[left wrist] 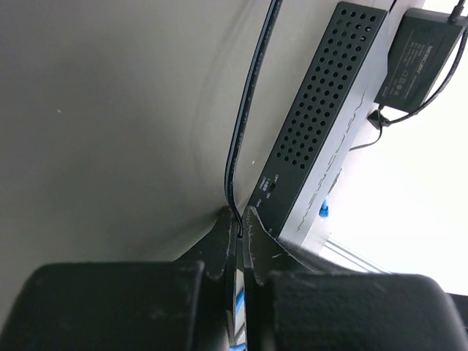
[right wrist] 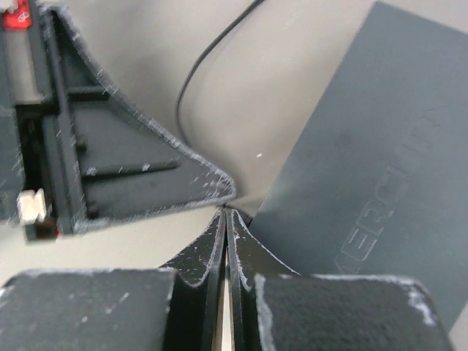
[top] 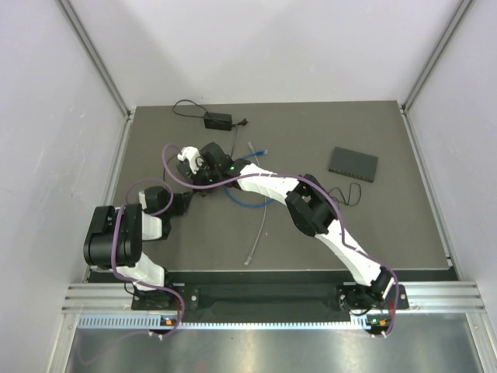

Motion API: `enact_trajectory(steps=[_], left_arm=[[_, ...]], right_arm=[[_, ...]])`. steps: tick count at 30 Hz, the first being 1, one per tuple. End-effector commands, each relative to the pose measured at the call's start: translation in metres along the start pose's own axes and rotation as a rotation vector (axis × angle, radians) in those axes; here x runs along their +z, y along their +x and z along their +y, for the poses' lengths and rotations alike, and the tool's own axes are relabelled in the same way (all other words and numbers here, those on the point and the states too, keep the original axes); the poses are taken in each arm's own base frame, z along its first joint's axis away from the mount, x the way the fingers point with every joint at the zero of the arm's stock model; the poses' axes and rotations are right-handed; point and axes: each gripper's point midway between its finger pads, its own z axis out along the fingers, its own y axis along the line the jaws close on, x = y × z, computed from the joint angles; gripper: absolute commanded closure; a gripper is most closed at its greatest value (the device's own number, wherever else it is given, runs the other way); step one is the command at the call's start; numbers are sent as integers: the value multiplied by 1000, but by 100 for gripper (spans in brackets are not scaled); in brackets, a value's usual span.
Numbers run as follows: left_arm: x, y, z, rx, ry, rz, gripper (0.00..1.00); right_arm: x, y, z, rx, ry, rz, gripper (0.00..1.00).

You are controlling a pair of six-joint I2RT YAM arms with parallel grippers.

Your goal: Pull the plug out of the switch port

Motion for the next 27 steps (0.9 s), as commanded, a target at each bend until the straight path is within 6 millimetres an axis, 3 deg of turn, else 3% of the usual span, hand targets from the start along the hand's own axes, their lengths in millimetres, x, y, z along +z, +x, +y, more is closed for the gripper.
enact_trajectory(steps=[1,9,19,27], left_arm=[[-3,7,46,14,-170,24,100],[-7,10,57,12,-292,52,100],[-13,0,61,34,-320,18,100],[-12,-4,61,14,-316,15,100]], right_arm=[[6,4,-24,-21,194,18,100],[5,18,-64,12,506,60,100],[-15,36,-96,70,673,127,100],[-22,50,-89,-1,583,167,100]])
